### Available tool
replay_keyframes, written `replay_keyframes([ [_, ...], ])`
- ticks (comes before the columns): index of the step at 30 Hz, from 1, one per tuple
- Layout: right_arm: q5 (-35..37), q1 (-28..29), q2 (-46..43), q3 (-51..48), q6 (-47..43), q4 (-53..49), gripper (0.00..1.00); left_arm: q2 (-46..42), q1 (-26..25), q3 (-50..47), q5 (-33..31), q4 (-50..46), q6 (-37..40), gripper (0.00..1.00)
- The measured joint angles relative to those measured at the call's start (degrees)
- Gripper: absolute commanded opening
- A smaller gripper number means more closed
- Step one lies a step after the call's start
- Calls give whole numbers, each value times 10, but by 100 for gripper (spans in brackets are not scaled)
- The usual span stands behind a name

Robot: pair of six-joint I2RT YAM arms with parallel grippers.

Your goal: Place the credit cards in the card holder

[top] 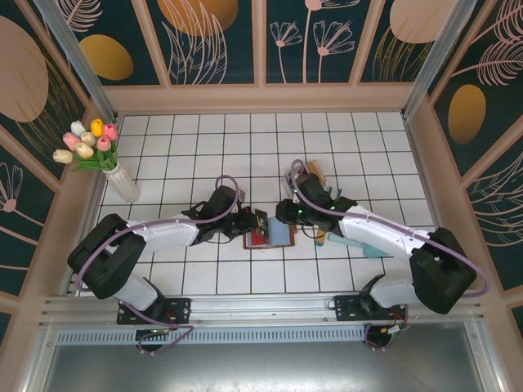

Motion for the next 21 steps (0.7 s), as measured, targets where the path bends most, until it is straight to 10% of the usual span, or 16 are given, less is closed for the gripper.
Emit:
replay_keyframes([
  [21,39,1,91,-40,25,-8,21,23,-3,-7,45,41,0,0],
])
